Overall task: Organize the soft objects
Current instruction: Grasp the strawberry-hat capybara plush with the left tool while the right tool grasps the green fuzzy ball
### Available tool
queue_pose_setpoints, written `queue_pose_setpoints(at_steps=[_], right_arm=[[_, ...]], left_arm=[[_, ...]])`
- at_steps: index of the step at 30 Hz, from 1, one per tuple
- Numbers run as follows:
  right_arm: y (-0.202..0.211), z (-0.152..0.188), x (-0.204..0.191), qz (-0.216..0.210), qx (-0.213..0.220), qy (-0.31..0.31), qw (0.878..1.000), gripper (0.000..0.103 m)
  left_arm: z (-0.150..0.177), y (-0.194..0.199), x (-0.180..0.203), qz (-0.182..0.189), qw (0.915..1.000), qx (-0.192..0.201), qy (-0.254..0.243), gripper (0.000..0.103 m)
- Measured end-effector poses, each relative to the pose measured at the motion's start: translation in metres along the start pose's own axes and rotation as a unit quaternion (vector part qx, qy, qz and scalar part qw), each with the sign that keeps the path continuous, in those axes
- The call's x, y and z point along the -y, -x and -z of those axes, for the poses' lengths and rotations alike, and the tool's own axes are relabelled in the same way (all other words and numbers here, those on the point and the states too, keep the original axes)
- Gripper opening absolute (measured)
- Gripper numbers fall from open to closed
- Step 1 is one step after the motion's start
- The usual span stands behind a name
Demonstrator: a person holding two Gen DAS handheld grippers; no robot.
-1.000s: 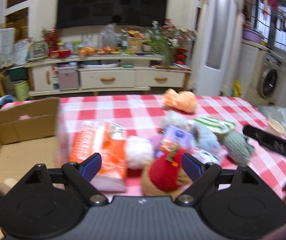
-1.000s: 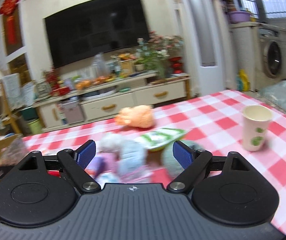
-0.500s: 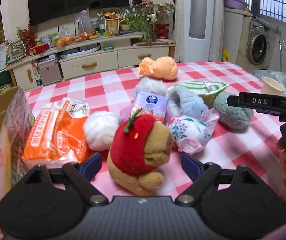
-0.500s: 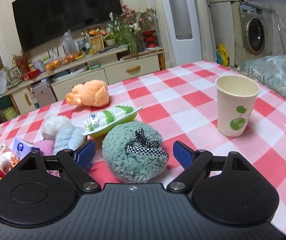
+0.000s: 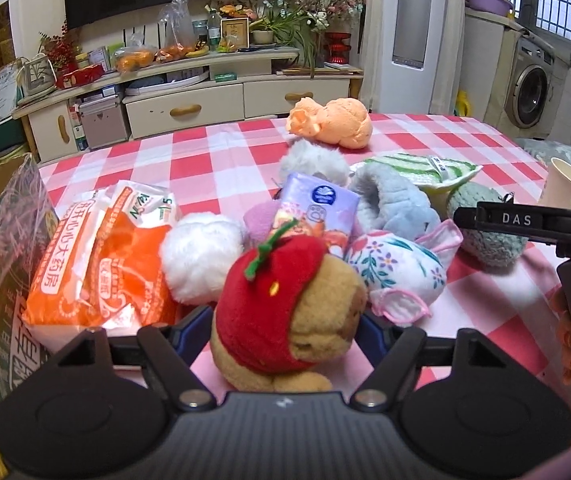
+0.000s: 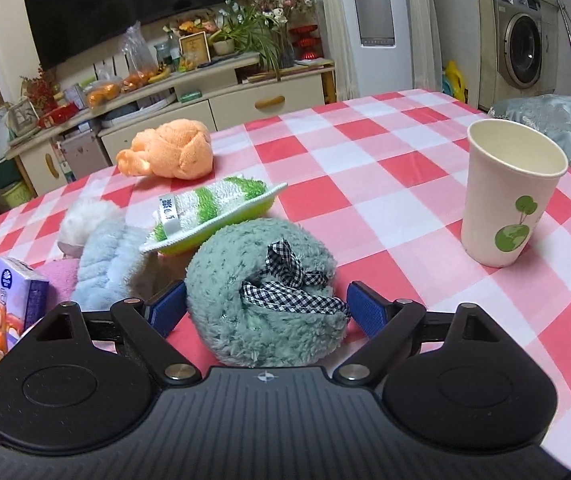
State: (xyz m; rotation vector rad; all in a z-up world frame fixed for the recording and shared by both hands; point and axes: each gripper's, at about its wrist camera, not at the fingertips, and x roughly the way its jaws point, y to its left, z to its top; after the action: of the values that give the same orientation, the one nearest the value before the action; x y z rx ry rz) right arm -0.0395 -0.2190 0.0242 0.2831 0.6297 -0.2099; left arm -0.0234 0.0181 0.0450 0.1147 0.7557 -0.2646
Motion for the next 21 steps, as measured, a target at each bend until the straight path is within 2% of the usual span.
queue_pose_setpoints(at_steps=[16,21], right_arm=[[-0.0051,-0.0027,-0.0039,0.004,-0.007,0.004,1.0,0.103],[-0.0079,-0.0027,-0.0052,0.005,-0.01,0.01,1.0,0.095]], left_arm=[[-0.0029,-0.0002,-0.0018,-0.004,0.9999,-0.01,-0.002,0.066],[-0.0003,0.0029,-0.0015,-0.006,0.9999,-0.009,-0.001,0.066]])
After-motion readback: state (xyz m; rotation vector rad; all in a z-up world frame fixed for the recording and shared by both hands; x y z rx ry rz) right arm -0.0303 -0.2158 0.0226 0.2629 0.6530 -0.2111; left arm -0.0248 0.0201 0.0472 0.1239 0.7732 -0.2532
